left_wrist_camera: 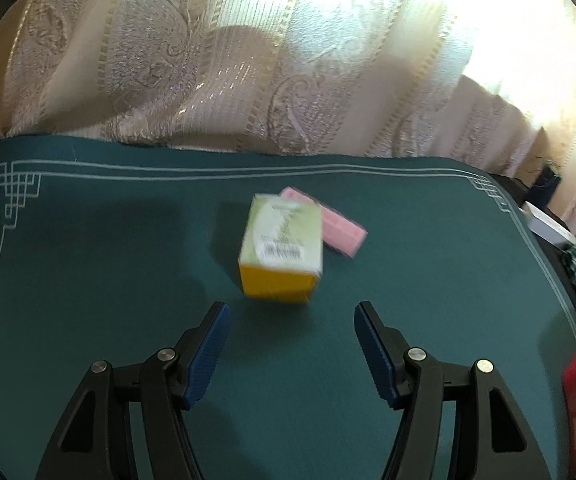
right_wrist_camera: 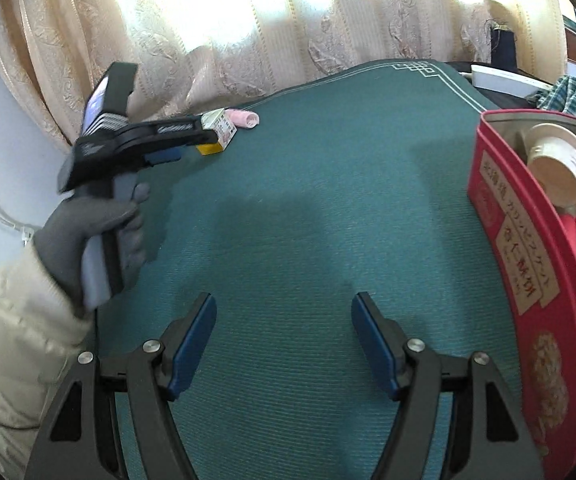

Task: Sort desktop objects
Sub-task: 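Grasp the yellow-and-white box on the mat with the left gripper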

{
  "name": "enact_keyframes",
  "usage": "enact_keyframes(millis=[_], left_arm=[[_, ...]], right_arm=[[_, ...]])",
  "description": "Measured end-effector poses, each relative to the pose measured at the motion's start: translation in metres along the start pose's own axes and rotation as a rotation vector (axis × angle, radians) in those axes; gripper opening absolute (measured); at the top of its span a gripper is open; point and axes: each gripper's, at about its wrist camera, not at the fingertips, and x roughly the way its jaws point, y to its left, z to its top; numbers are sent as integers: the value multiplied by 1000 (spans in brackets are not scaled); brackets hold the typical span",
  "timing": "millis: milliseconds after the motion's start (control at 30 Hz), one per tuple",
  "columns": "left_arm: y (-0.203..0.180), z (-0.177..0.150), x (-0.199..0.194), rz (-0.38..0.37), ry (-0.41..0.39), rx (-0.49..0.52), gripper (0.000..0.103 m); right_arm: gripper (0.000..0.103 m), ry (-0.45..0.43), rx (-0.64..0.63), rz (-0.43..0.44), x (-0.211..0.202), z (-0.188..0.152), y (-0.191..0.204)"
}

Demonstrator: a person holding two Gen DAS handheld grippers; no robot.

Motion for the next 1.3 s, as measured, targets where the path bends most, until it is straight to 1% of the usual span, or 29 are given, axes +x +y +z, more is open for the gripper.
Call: enact_keyframes(millis=[133,233,300,333,367,400,467,533,667,733,833,933,1033,1167,1300], left_arm=[[5,11,18,12,8,-3,66],[8,17,31,2,22,-11,66],[7,18,38,-20,38,1,66],[8,19,41,-38,50,2,63],[8,18,42,-46,55,2,57],[9,18,43,-52,59,1,46],[11,17,40,-67,52,-1,46],[12,15,38,-66,45,6,46],[19,6,26,-66,48,13,46],[24,3,20,-61,47,12,46],[36,-5,7,-58,45,6,46],[48,-13,-3,-37,36,2,46],[62,-20,-9,-20,19,-21,46],[76,-24,-11,-32,24,-53,46],[80,-23,-11,-25,14,-65,46]], right_arm=[[74,3,1,1,1,-2,1],[74,4,-2,-4,4,-1,2],[74,5,-5,-9,5,-2,4],[74,5,-6,-10,5,-2,4],[74,5,-7,-14,7,-2,5],[74,5,-9,-17,7,-2,6],[73,6,-10,-24,7,-3,6],[73,9,-15,-36,8,-3,8],[74,21,-27,-92,14,3,15],[74,30,-22,-112,22,12,19],[74,37,-19,-92,39,32,30],[74,14,-65,-104,61,60,50],[74,-1,-99,-116,84,84,62],[74,-14,-147,-144,118,113,70],[74,-19,-185,-179,150,140,74]])
